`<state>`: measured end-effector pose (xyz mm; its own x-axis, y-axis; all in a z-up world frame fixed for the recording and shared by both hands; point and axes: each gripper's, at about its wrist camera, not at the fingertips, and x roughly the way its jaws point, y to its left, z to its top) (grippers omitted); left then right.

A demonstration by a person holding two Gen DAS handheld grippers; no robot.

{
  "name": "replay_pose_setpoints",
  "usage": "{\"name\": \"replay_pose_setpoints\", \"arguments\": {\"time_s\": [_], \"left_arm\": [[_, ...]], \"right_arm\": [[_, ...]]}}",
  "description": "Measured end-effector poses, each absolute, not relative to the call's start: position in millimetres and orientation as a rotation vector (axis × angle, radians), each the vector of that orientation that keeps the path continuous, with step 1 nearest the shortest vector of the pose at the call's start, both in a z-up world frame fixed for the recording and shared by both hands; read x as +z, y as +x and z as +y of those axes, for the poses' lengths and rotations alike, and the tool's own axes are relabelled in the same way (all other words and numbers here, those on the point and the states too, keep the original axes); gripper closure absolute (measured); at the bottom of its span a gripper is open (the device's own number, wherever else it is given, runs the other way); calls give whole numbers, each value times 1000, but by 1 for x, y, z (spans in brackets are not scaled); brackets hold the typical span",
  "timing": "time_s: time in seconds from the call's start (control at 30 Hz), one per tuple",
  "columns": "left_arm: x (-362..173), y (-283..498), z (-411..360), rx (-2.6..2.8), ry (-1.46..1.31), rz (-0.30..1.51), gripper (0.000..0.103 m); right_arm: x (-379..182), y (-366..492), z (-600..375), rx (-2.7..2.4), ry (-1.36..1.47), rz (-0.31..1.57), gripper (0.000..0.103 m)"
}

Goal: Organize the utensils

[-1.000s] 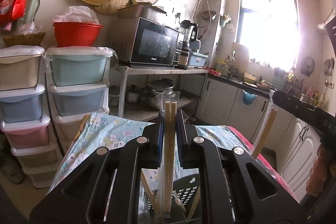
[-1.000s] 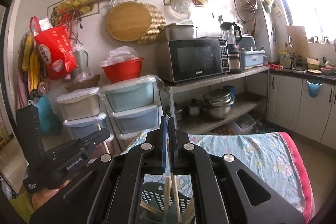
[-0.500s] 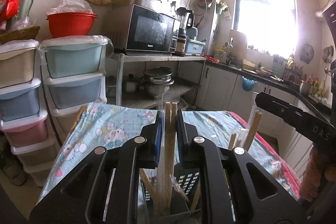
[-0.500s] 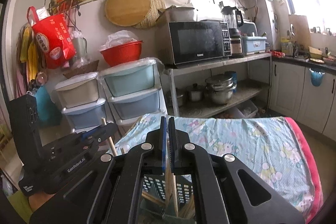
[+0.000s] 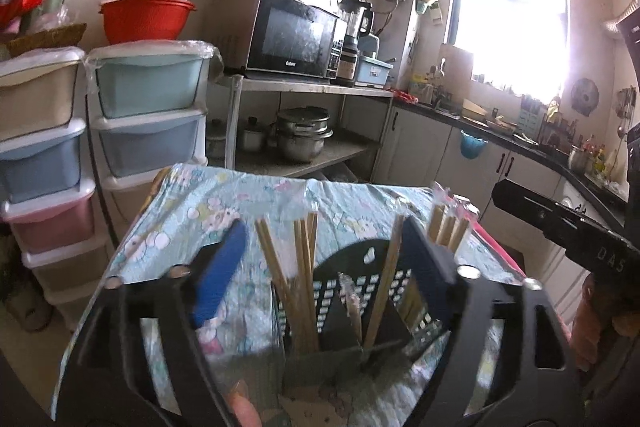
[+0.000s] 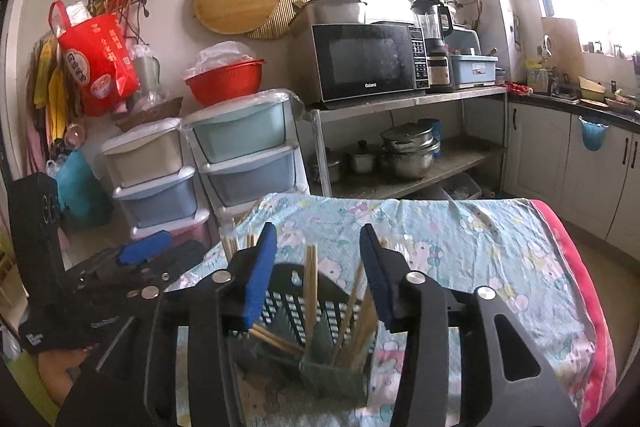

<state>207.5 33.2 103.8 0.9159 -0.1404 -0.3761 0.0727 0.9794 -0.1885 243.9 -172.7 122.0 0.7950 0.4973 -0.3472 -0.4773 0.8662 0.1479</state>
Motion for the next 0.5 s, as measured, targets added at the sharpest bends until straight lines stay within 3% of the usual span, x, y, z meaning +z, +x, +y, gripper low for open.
{"name": "replay_pose_setpoints", "arguments": {"time_s": [0.13,0.5], "left_arm": [[98,192,32,-112,-172,411,11],[72,148,26,-105,-172,431,11]], "right_arm": [[113,226,-179,531,47,398,49],[82,180,-188,530,2,417,28]]}}
